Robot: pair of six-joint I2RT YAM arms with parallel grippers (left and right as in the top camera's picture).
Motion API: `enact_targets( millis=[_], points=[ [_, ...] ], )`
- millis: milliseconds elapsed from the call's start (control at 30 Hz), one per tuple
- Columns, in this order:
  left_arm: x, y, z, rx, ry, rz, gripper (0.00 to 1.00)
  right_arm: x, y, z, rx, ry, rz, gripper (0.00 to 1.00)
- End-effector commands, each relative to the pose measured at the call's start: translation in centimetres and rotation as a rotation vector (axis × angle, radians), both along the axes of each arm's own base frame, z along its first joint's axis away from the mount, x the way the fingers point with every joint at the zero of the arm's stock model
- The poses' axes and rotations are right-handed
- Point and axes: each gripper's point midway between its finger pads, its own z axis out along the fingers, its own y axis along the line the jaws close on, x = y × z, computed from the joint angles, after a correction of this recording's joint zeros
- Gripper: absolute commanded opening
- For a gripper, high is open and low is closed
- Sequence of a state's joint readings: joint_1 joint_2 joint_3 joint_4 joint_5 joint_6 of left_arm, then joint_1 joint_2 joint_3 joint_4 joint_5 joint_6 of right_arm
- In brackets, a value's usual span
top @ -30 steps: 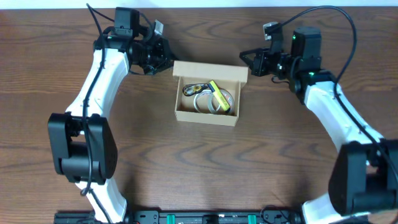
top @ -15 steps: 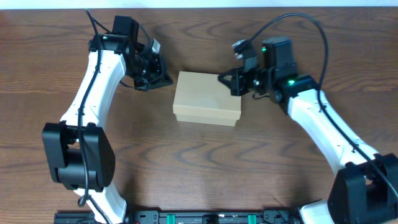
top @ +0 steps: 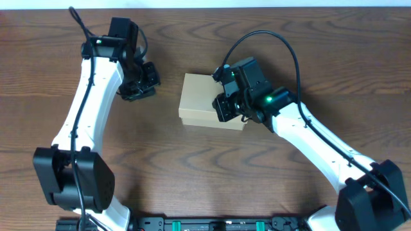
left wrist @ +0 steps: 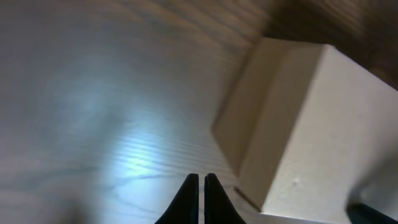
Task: Pack container
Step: 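Press the lid down shut with the right gripper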
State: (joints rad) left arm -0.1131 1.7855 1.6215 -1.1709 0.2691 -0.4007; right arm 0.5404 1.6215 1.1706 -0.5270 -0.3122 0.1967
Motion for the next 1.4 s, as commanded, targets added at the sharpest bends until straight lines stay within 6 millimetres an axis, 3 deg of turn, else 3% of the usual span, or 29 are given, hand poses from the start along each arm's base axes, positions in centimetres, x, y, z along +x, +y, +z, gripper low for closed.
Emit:
enact_targets(
  millis=[0,300,467,533,667,833,867,900,933,967,1000,1033,1167,1233,1367],
  points=[
    [0.3,1.6,0.8,0.078,-0.023,0.070,0.06,0.3,-0.3,-0.7,-0.050,-0.006,-0.022,0.01],
    [0.3,1.8,0.8,0.088,-0.025,0.078,0.06,0.0,-0.8,-5.5,-0.158,0.082,-0.031,0.01],
    [0.4,2.0,0.7,0.102,-0.027,0.080,0.06,-0.2,-0.6,-6.3,-0.197,0.074,-0.026,0.01],
    [0.3,2.0,0.8,0.102,-0.028,0.079,0.06,-0.1,-0.5,-5.8,-0.188,0.063,-0.026,0.01],
    [0.1,2.0,2.0,0.097,-0.058,0.075,0.05,0.0,-0.4,-2.9,-0.148,0.008,-0.030,0.01],
    [-0.9,2.5,6.0,0.088,-0.180,0.059,0.09,-0.5,-1.4,1.9,-0.110,-0.093,-0.011,0.01],
    [-1.2,2.7,6.8,0.084,-0.200,0.062,0.20,-0.7,-1.6,2.7,-0.105,-0.112,-0.006,0.04],
    [-1.6,2.9,7.7,0.082,-0.224,0.069,0.39,-0.9,-1.8,3.6,-0.101,-0.137,0.005,0.18],
    [-2.0,3.1,8.5,0.079,-0.247,0.076,0.70,-1.0,-2.0,4.5,-0.096,-0.163,0.012,0.44],
    [-2.3,3.3,9.2,0.077,-0.266,0.080,0.95,-1.1,-2.1,5.3,-0.089,-0.183,0.006,0.69],
    [-2.7,3.4,10.0,0.075,-0.290,0.085,0.95,-1.1,-2.3,6.0,-0.084,-0.201,0.000,0.89],
    [-2.9,3.5,10.6,0.073,-0.309,0.088,0.95,-1.1,-2.6,6.7,-0.083,-0.224,-0.011,0.99],
    [-4.2,4.3,13.1,0.096,-0.393,0.107,0.95,-0.6,-4.4,8.7,-0.126,-0.309,-0.085,0.99],
    [-5.6,4.2,13.4,0.088,-0.377,0.102,0.95,-1.1,-4.7,9.2,-0.118,-0.307,-0.091,0.99],
    [-8.2,4.8,14.9,0.150,-0.427,-0.012,0.95,-2.5,-5.7,11.4,-0.164,-0.414,0.018,0.99]
  ],
)
